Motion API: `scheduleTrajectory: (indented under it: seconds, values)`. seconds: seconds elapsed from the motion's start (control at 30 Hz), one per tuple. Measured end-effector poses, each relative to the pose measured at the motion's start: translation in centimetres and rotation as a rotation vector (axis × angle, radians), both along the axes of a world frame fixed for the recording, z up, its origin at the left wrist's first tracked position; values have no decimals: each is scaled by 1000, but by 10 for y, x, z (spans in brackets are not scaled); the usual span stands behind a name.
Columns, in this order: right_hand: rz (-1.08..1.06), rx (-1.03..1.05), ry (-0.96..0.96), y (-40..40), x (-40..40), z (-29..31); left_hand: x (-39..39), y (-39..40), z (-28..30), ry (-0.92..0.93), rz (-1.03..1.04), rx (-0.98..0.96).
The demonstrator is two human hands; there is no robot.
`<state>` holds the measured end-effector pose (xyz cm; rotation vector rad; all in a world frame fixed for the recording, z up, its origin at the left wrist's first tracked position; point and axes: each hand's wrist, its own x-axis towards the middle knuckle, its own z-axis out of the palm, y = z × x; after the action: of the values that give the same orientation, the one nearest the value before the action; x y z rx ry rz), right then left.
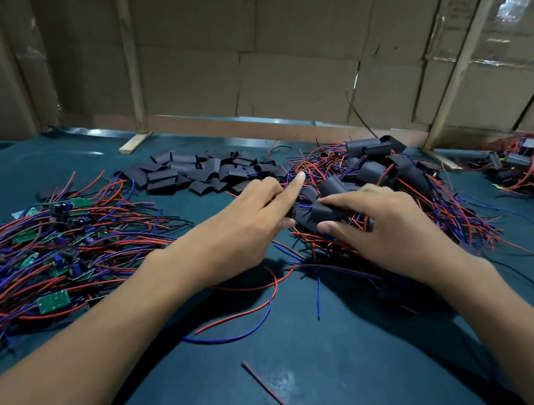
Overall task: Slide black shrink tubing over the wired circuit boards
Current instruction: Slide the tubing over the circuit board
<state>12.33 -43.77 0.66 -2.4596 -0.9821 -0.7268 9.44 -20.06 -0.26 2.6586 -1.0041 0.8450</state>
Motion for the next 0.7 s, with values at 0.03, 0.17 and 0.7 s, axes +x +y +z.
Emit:
scheduleTrajectory:
  seconds: [0.03,0.17,0.7]
  values:
    - [-9,0,46,-1,0,0,-1,-2,0,31,-36,-81]
    - [51,20,77,0,-1,1,-9,-4,3,107,-67,-389]
    - [258,127,124,7,-10,6,-1,-9,-5,54,-202,-679]
